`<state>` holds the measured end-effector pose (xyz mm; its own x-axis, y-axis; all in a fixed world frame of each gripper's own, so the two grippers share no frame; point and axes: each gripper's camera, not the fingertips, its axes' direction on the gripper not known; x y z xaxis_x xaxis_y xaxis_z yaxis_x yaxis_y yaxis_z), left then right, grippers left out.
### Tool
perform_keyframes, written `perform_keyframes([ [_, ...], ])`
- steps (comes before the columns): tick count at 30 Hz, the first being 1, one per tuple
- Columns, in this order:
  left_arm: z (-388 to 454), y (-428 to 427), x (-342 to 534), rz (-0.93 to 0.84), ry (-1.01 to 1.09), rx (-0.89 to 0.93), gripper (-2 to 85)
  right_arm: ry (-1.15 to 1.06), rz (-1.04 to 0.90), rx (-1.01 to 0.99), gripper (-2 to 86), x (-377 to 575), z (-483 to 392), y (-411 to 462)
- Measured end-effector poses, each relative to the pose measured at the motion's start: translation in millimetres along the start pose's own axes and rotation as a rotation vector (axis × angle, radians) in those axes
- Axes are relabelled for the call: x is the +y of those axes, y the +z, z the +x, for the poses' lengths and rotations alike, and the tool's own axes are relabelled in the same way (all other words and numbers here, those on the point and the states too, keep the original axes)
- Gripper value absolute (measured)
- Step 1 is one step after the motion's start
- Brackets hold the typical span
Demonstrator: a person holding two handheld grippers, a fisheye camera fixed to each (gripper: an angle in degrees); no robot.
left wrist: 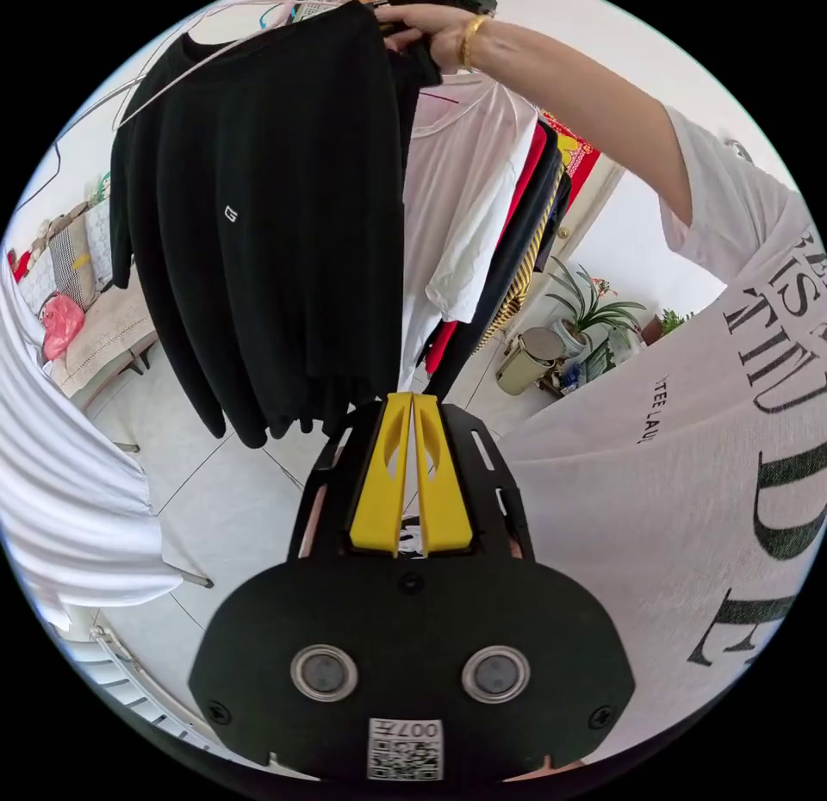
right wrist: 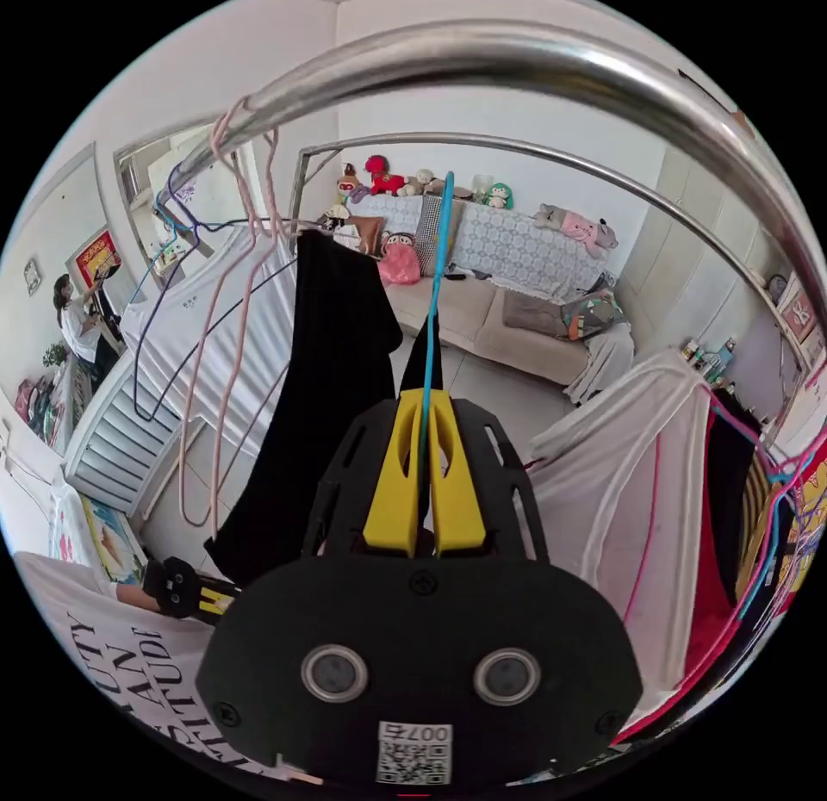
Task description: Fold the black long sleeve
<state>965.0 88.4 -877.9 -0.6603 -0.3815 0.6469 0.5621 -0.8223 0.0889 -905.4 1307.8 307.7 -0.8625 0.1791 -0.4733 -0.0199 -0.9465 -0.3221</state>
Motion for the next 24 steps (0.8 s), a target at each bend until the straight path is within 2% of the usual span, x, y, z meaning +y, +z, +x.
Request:
perform_keyframes([
  [5,-1,-6,-7,-0.038,0.031,0.01,-0.9,0.009,0.084,-0.017,0.2,102,-14,-3],
  [9,5,-17,-38,-0.022,0.136,0.039,-0.5,0.062,0.124,-0.034,0.1,199,-11,-42],
  [17,71,-15,-130,0.078,0.48,0.167,4.5,0.256,0.11,0.224,0.1,350,-50,-165],
  [24,161,9,-213,0.148,0.634,0.313,10.1,0.438,0.016,0.541,0.1,453,-157,-253],
])
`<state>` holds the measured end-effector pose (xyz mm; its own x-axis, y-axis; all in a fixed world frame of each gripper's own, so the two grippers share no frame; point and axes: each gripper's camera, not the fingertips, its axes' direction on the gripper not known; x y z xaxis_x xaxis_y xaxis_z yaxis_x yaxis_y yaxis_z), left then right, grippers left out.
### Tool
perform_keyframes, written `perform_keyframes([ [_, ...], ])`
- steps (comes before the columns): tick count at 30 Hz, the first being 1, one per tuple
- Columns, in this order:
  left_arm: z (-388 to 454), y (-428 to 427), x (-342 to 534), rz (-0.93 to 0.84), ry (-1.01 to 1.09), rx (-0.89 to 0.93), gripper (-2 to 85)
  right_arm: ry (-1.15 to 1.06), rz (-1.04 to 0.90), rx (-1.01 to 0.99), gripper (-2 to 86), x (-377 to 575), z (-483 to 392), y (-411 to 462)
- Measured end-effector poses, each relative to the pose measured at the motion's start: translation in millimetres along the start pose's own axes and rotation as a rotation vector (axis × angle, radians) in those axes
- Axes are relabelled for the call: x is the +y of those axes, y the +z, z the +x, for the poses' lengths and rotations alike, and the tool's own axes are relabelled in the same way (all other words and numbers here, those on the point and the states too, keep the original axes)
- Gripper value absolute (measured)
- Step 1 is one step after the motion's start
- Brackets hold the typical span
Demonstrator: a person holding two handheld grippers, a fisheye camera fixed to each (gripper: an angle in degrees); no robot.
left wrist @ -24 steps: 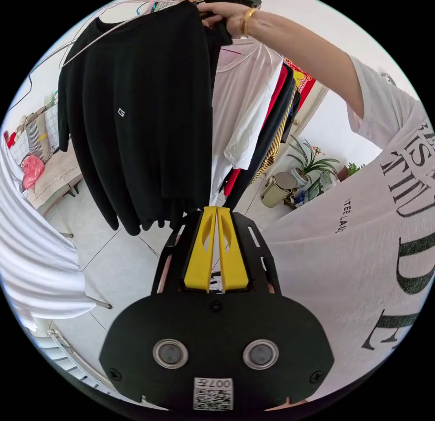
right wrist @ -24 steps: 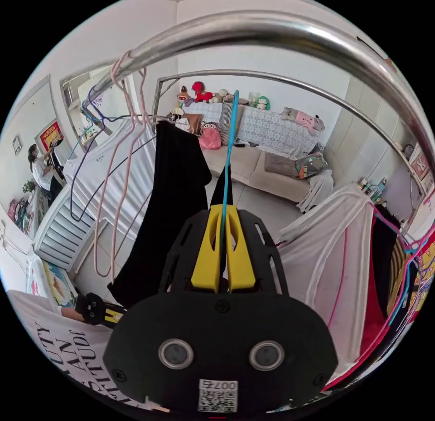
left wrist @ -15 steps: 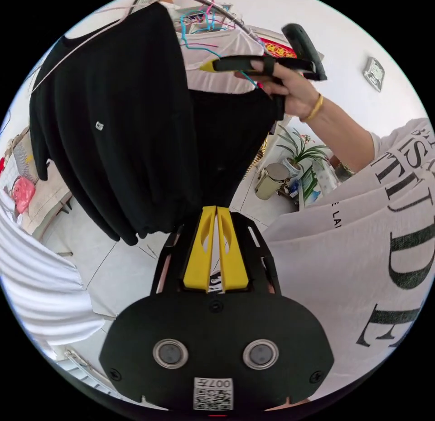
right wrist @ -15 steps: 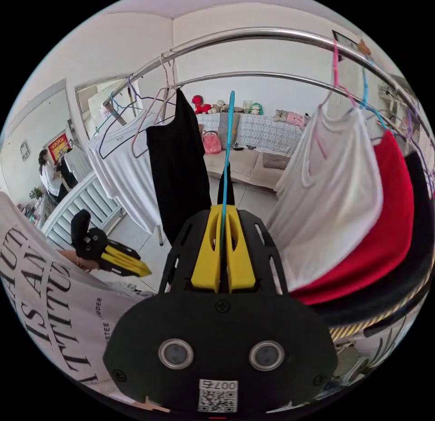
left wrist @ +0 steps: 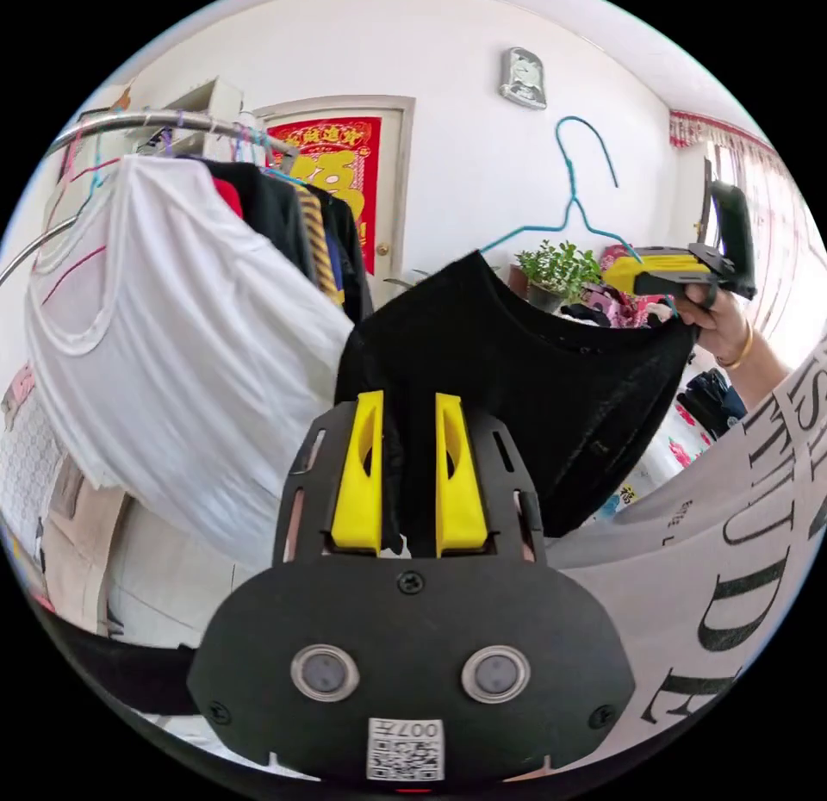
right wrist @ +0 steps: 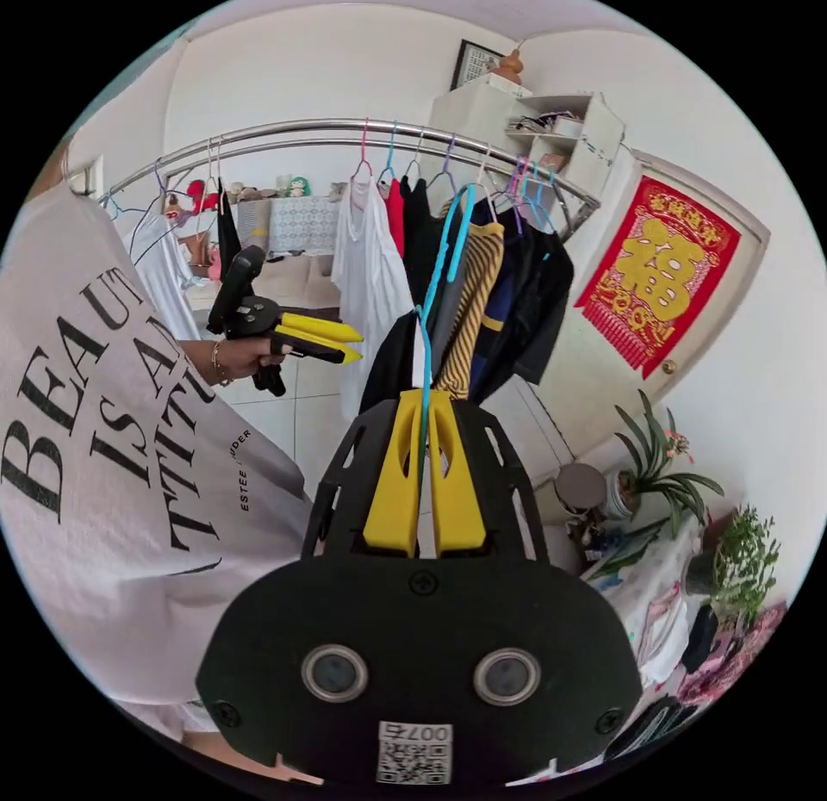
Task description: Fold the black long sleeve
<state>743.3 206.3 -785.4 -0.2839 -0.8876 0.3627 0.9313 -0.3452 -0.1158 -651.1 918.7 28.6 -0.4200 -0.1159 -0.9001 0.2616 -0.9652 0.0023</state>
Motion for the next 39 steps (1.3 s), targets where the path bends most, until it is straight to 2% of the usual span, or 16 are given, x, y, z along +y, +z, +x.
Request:
perform_keyframes([
  [5,45,55,-81,0.02,0.17,0.142,13.0,0.124,-0.011,0.164,0.1,81,-11,-89],
  [8,90,92,-138,0.008,0.256,0.332,12.5,0.205,0.022,0.25,0.1,136,-20,-154],
  [11,149,117,-197,0.04,0.342,0.548,8.3,0.25,0.055,0.335,0.1,192,-35,-215],
  [13,201,127,-240,0.053,0.433,0.714,0.7,0.291,0.061,0.401,0.1,238,-48,-257],
  [18,299,131,-301,0.016,0.601,0.92,-0.8,0.43,-0.002,0.549,0.0,338,-72,-319],
  [21,338,137,-328,-0.013,0.547,1.114,-0.9,0.583,-0.054,0.628,-0.1,401,-79,-343],
  [23,357,145,-343,-0.029,0.484,1.22,-0.9,0.651,-0.023,0.668,0.0,438,-86,-353],
  [28,385,193,-397,-0.129,0.262,1.213,-0.9,0.796,0.09,0.679,-0.3,537,-122,-391],
  [32,404,220,-434,-0.18,0.185,1.235,-0.9,0.894,0.186,0.678,-0.3,598,-153,-414],
  [39,467,309,-482,-0.403,-0.083,1.297,-0.9,1.072,0.34,0.681,-0.4,689,-193,-444],
])
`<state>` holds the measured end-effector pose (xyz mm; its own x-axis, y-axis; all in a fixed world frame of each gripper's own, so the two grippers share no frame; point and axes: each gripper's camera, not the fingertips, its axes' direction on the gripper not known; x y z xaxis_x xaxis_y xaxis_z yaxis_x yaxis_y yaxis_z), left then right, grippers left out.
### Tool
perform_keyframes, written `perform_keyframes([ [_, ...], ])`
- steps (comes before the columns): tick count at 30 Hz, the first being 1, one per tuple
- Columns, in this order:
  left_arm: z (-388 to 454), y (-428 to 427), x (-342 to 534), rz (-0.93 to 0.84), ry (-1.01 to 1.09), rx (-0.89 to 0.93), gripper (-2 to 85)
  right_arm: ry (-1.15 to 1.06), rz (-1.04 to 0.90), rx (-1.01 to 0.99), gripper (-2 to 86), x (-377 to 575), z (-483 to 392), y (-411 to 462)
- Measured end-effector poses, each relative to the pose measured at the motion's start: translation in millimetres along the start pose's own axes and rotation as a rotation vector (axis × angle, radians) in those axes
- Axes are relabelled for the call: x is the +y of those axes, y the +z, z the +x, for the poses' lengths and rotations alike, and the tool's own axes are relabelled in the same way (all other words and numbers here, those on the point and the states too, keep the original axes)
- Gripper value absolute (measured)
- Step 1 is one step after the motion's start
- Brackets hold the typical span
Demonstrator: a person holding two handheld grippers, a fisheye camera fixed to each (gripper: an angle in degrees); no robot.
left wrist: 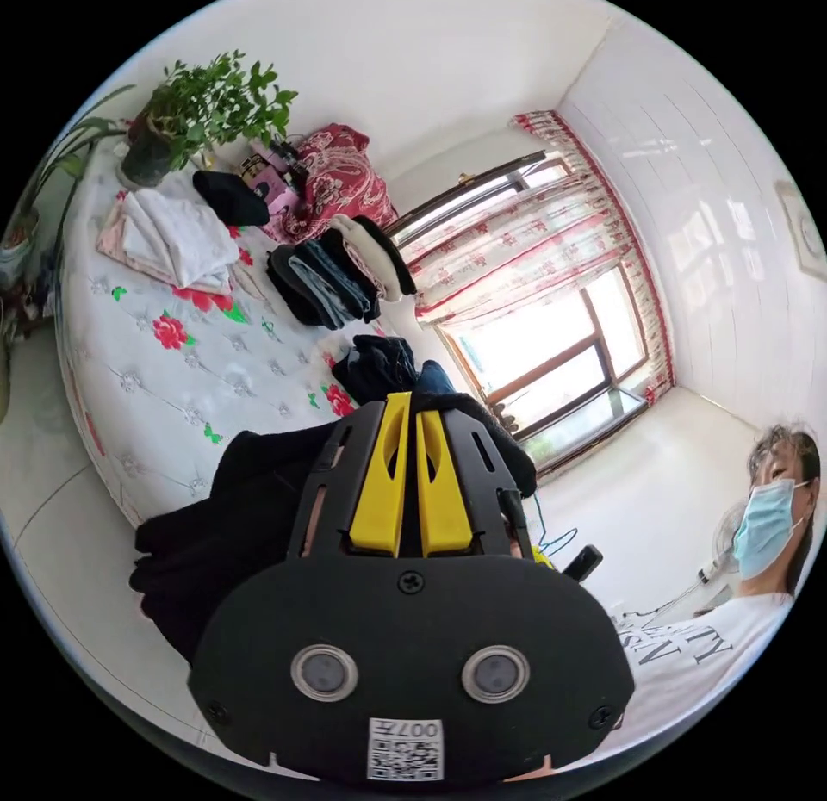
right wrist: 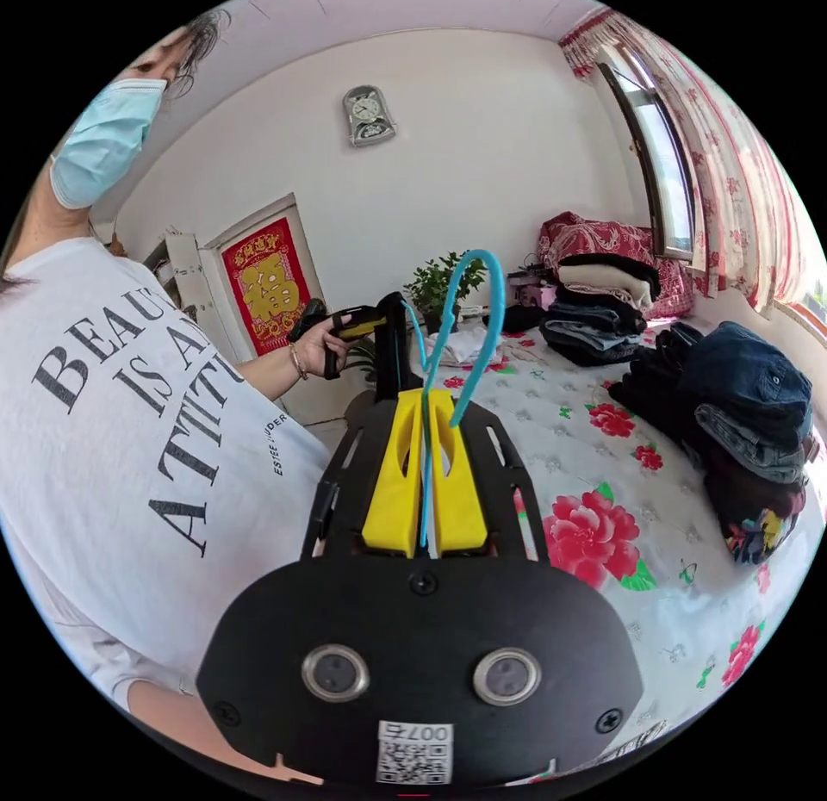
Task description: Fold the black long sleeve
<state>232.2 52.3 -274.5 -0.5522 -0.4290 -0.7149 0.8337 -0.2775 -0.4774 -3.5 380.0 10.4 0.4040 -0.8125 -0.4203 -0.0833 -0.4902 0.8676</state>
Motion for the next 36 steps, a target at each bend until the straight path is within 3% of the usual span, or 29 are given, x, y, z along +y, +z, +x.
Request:
perform_keyframes([
  [4,-43,16,-42,0.067,-0.206,-0.003,-0.9,0.153,0.056,0.031,-0.4,31,48,-18],
  [5,-52,12,-46,0.11,-0.246,-0.022,-0.9,0.201,0.107,0.021,-0.4,38,59,-26],
  [6,-70,7,-58,0.127,-0.296,-0.017,-1.0,0.314,0.28,0.008,-0.4,59,81,-50],
  [9,-68,17,-86,-0.008,-0.193,-0.1,-1.0,0.499,0.416,0.066,-0.1,99,125,-91],
  [14,-44,59,-124,-0.201,-0.028,-0.161,-1.0,0.718,0.268,0.609,1.4,124,169,-158],
  [16,-34,78,-139,-0.248,0.029,-0.186,-1.0,0.923,0.093,0.975,3.3,146,193,-190],
  [19,-27,92,-155,-0.296,0.072,-0.201,-1.0,1.094,-0.092,1.11,5.3,176,206,-198],
  [23,-23,96,-173,-0.328,0.105,-0.21,-1.0,1.005,-0.201,1.165,5.1,186,187,-154],
  [28,-19,105,-197,-0.372,0.117,-0.226,-0.9,0.921,-0.235,1.402,4.0,190,171,-123],
  [30,-18,108,-205,-0.386,0.114,-0.224,-0.9,1.005,-0.276,1.392,4.0,201,188,-147],
  [36,-13,120,-228,-0.431,0.14,-0.225,-1.0,1.113,-0.288,0.978,7.1,193,238,-249],
])
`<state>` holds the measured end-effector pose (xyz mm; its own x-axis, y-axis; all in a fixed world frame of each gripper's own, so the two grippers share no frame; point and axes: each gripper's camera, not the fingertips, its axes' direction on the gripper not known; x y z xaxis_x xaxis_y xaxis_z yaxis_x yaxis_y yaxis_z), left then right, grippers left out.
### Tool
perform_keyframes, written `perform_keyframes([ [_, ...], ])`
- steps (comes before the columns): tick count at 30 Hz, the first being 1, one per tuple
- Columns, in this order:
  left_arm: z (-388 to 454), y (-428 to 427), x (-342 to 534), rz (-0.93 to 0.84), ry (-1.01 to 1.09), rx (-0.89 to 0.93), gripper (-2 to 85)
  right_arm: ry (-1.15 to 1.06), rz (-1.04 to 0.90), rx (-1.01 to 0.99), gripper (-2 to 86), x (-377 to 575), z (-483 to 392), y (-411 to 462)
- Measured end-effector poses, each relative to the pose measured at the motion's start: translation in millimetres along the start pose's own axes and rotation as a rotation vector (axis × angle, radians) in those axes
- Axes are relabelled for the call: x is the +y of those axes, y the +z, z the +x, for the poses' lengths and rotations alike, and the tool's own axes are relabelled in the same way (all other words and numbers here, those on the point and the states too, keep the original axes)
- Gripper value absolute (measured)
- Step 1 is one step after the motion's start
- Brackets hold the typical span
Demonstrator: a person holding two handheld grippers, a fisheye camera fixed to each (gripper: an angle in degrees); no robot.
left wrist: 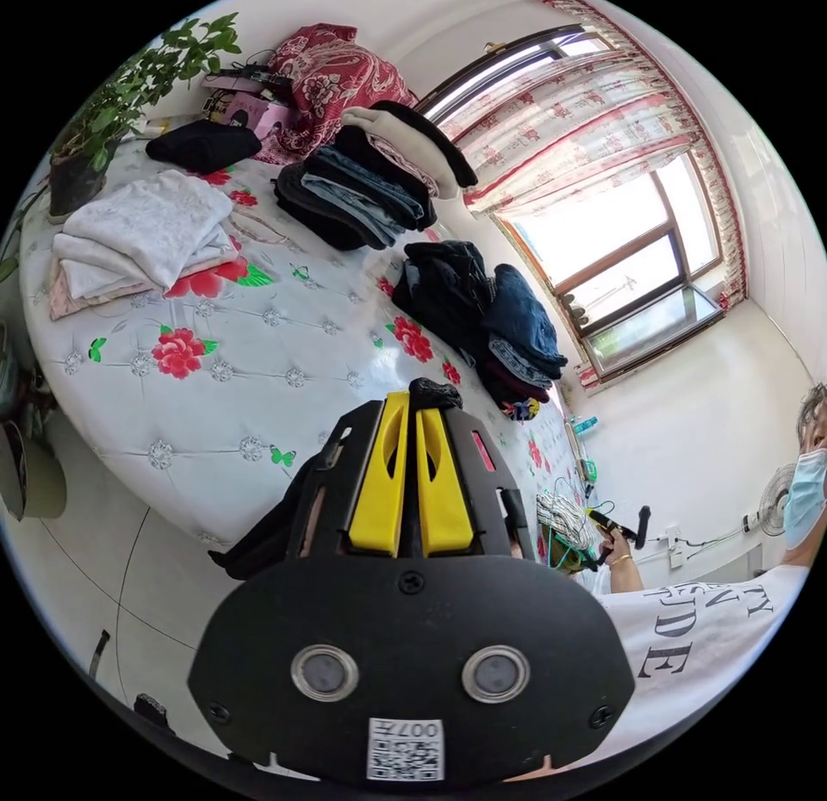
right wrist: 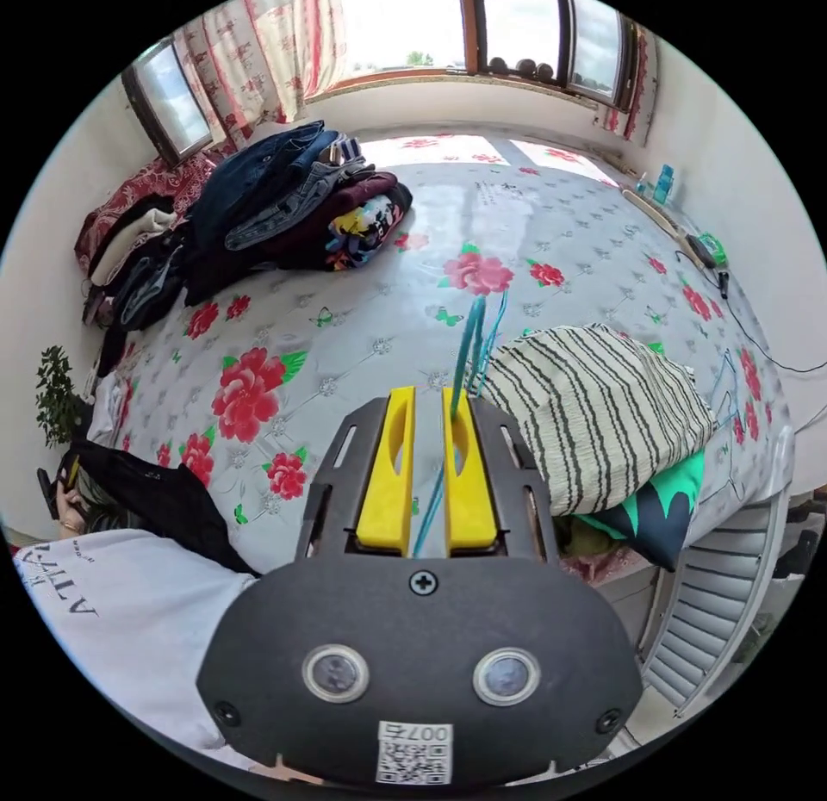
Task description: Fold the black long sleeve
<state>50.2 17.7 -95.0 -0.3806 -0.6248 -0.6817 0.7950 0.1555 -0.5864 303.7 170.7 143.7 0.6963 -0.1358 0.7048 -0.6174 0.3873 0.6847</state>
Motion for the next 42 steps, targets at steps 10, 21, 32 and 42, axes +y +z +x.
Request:
perform_keyframes([
  [10,2,2,-38,-0.061,0.024,0.008,-0.9,0.154,0.089,0.018,7.4,28,58,5],
  [21,-4,26,-65,-0.125,0.021,0.058,-1.0,-0.09,-0.165,-0.211,6.9,70,12,101],
  [32,-15,20,-74,-0.107,0.005,0.083,-1.0,0.203,-0.085,0.043,6.7,100,92,68],
  [42,-12,17,-75,-0.098,0.014,0.053,-1.0,-0.255,-0.103,-0.502,8.7,165,-99,136],
])
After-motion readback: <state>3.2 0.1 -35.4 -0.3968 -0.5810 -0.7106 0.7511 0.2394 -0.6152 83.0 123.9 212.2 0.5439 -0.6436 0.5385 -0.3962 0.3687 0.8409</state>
